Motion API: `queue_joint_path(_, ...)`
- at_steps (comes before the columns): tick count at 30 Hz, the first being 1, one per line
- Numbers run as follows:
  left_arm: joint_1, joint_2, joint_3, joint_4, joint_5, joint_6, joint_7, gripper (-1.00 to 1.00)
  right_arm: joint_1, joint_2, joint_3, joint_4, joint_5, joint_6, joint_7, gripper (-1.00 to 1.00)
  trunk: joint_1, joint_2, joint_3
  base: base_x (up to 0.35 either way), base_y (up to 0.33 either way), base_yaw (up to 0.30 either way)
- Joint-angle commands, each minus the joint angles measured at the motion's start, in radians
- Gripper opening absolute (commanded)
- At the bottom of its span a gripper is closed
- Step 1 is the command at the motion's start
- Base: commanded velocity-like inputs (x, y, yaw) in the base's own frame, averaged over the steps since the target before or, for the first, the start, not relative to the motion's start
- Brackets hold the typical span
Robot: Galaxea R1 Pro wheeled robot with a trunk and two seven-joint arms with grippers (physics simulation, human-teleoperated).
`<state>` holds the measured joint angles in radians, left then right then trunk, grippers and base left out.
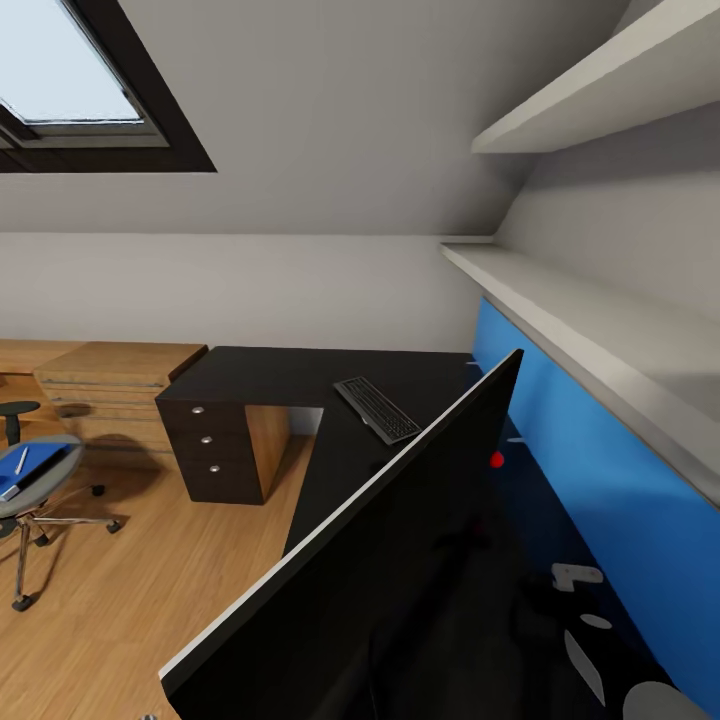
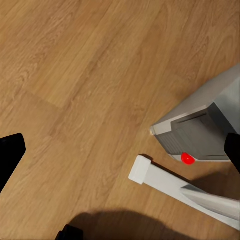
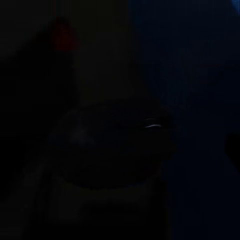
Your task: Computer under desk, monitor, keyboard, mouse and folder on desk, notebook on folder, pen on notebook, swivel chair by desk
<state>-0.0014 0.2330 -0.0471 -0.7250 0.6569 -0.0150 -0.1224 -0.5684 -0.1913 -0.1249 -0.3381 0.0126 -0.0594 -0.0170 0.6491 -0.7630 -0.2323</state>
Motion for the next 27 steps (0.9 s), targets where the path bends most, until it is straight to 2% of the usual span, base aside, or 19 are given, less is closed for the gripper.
queue_joint_path(1,0.000,0.001,-0.004,-0.001,0.010,-0.001,0.000,1.00,-0.001,0.000,-0.003,0.001,0.001,-0.003,-0.001,1.00,0.000,-0.001,-0.001,0.000,0.000,0.000)
queue_joint_path(27,0.000,0.001,-0.004,-0.001,0.010,0.000,0.000,1.00,-0.001,-0.001,-0.004,0.001,0.001,-0.003,-0.001,1.00,0.000,-0.001,-0.001,0.007,0.000,0.000)
